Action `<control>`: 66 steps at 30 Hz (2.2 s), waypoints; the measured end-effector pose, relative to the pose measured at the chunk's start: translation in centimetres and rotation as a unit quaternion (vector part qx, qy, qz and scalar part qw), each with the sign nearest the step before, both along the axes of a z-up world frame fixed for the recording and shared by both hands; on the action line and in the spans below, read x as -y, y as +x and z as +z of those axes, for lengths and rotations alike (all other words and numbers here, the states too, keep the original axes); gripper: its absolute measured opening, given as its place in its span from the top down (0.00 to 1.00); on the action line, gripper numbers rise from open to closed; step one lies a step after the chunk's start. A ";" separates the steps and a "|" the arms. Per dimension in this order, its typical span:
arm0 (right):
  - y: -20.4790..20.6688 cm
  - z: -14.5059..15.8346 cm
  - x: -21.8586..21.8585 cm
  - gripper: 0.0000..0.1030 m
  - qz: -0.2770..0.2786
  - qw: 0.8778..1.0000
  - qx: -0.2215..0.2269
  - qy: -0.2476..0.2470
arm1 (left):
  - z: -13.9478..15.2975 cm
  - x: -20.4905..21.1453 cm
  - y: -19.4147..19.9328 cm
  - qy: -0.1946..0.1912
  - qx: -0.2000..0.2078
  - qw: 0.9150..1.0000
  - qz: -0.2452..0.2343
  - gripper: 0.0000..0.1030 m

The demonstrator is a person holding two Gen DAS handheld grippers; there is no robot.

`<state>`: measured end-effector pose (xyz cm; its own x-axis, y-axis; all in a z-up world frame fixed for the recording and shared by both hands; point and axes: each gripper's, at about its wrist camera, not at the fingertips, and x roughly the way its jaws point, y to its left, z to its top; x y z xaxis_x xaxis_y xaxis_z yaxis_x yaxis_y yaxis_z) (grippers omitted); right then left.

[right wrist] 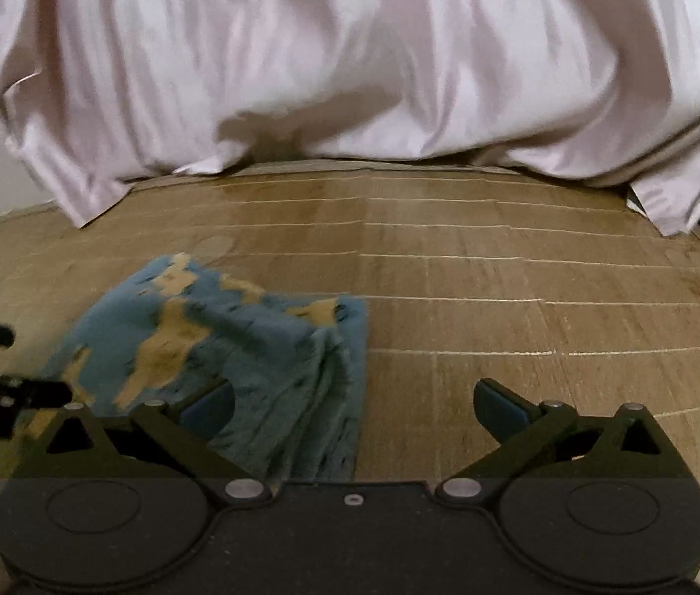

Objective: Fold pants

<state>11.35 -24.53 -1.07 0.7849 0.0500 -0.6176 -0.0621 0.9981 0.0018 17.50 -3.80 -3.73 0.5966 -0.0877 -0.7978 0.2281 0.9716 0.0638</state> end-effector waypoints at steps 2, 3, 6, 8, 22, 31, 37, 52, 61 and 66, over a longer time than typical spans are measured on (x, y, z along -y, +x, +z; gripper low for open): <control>-0.9 0.5 -0.5 0.01 0.013 1.000 0.005 -0.010 | 0.4 0.0 -0.9 -0.004 0.009 1.000 -0.001 0.00; -1.2 0.7 -0.7 0.01 0.015 1.000 0.006 -0.014 | 0.5 0.0 -1.2 -0.006 0.011 1.000 -0.002 0.00; -1.7 1.0 -1.0 0.01 0.009 1.000 0.005 -0.008 | 0.6 0.0 -1.8 -0.013 0.010 1.000 0.003 0.00; -2.3 1.1 -0.9 0.01 -0.001 1.000 -0.002 0.012 | 0.6 -0.2 -2.1 -0.021 0.007 1.000 0.008 0.00; -7.2 2.2 -3.1 0.01 -0.024 0.998 0.025 0.058 | 1.6 -2.4 -5.7 -0.081 0.024 0.995 0.049 0.00; -1.8 -0.3 -2.7 0.01 -0.007 0.999 0.012 0.035 | 0.3 -2.4 -3.8 -0.059 0.017 0.997 0.051 0.00; 3.6 -2.4 0.6 0.04 0.019 0.999 0.024 0.036 | -1.4 -2.9 -0.5 -0.078 -0.018 0.995 0.051 0.01; 6.3 -5.6 0.7 0.48 0.081 0.993 0.010 0.085 | -2.4 -2.2 0.3 -0.107 -0.020 0.994 -0.010 0.35; 7.1 -4.6 -1.4 0.78 0.081 0.995 0.050 0.006 | -1.5 0.3 1.5 -0.091 -0.007 0.995 -0.030 0.82; 10.5 -1.2 -1.9 0.79 0.101 0.990 0.095 -0.033 | -0.5 1.0 4.9 -0.103 0.008 0.994 -0.038 0.84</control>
